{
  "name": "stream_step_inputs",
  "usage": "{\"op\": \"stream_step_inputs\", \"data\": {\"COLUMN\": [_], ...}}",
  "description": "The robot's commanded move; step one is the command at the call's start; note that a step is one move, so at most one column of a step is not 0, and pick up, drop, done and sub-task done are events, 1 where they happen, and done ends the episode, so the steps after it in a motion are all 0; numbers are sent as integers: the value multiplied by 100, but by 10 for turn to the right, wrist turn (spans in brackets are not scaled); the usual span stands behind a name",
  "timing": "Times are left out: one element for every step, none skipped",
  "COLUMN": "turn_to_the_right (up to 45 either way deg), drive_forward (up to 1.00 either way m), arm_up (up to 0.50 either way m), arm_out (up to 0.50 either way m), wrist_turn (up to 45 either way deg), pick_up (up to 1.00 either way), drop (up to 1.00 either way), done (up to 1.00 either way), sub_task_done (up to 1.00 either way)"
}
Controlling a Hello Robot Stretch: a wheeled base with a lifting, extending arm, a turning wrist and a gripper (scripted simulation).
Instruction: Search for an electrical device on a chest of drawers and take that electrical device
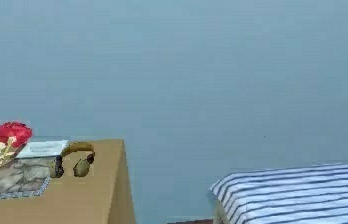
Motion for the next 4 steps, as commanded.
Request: {"op": "stream_step_inputs", "data": {"turn_to_the_right": [-450,-450,-270,0], "drive_forward": [0,0,0,0], "arm_up": [0,0,0,50], "arm_out": [0,0,0,0], "wrist_turn": [0,0,0,0], "pick_up": [0,0,0,0], "drop": [0,0,0,0], "done": [0,0,0,0], "sub_task_done": [0,0,0,0]}}
